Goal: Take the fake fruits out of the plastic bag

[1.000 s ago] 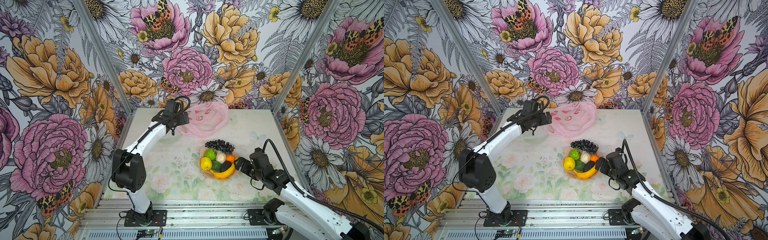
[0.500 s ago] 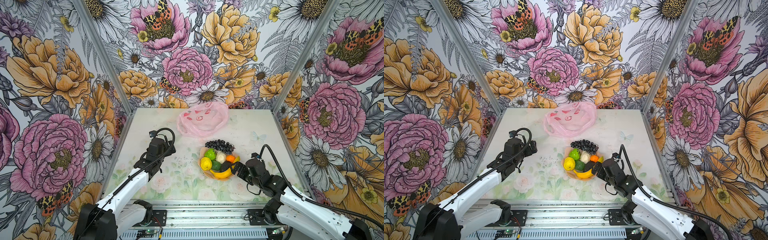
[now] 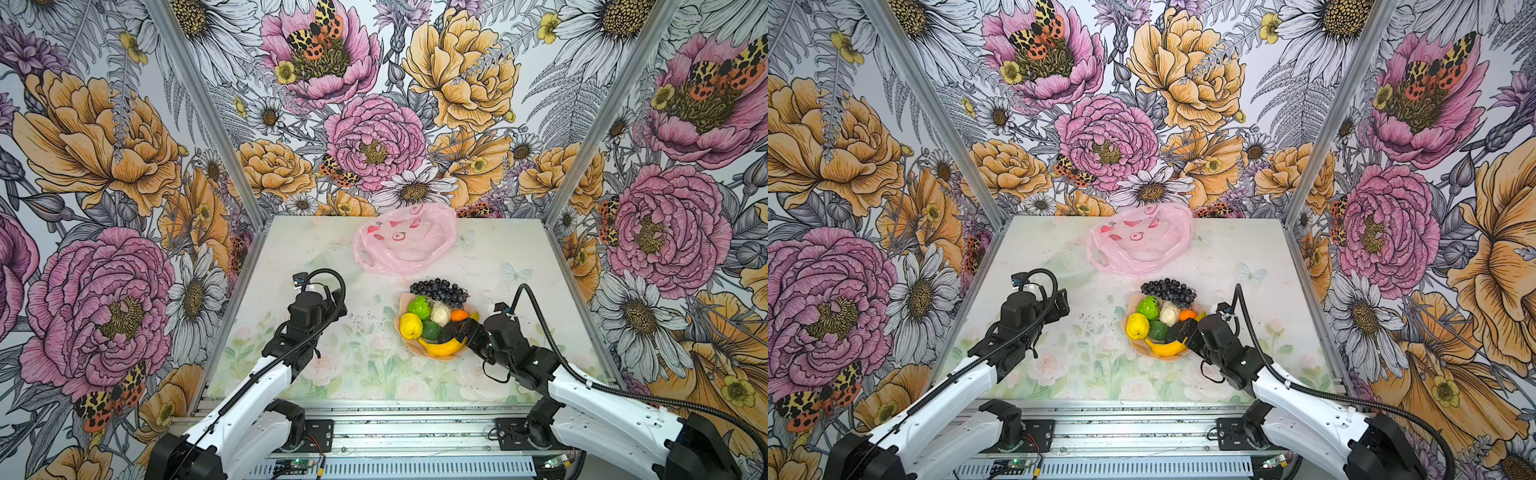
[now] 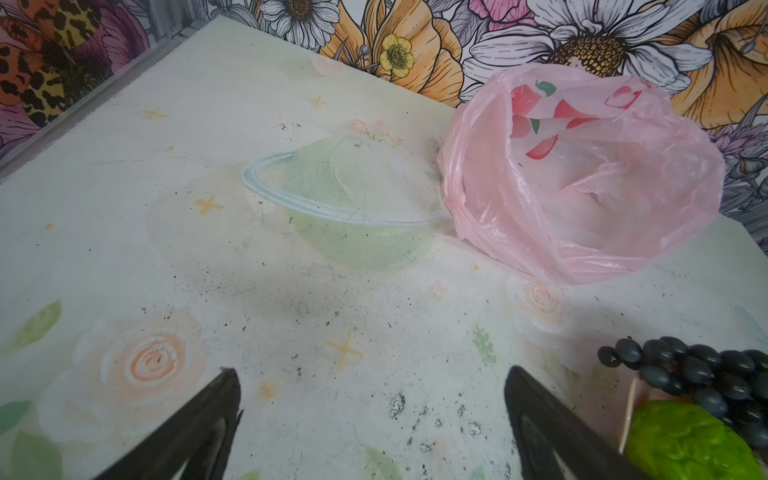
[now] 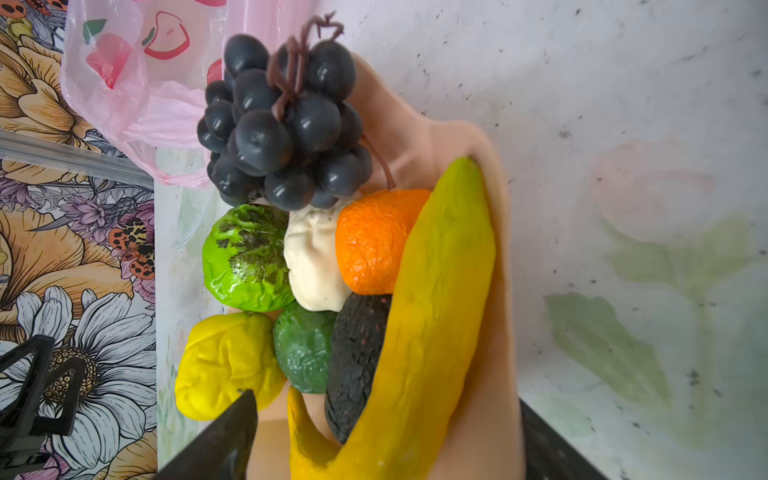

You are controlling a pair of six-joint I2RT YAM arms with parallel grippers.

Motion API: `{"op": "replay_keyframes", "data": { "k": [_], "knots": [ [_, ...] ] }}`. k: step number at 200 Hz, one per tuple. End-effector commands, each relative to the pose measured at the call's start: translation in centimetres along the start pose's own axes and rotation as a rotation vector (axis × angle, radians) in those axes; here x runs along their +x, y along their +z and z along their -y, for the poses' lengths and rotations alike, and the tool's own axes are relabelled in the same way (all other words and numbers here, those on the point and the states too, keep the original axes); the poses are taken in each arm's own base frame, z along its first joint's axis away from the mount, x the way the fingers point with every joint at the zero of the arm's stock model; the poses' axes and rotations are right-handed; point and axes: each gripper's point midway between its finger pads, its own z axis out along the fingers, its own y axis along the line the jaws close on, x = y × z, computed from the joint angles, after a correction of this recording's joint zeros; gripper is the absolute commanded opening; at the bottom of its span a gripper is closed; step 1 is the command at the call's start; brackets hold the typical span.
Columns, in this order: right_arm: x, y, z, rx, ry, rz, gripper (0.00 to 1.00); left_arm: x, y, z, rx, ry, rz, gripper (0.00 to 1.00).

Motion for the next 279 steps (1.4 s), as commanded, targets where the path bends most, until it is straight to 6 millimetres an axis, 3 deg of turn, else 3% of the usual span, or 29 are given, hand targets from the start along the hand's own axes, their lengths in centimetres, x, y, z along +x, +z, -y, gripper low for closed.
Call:
{"op": "replay_keyframes", "data": {
  "k": [1,67,191,224,257,279],
  "knots": [
    [-0.1,0.6,-1.7,-0.071,0.012,0.004,0.87,-0.8,-0.3,-0.4,-0.013,0.009,0.049,0.99],
    [-0.1,2.6,-3.3,-0.101,-0.010,-0.016,0.79,-0.7,-0.1,-0.8,-0.023,0.008,0.046,0.99],
    [-0.5,4.9,-5.2,-0.112,-0.059,-0.026,0.80,-0.5,0.0,-1.2,-0.030,0.005,0.043,0.99],
    [-0.3,5.2,-5.0,-0.096,-0.064,-0.035,0.84,-0.5,0.0,-1.3,-0.033,0.004,0.042,0.99],
    [0.0,4.9,-4.0,-0.060,-0.092,-0.048,0.99,-0.3,0.2,-1.3,-0.033,0.005,0.038,0.99],
    [0.3,4.5,-2.8,-0.023,-0.121,-0.065,0.99,-0.2,0.4,-1.3,-0.032,0.006,0.032,0.99]
  ]
}}
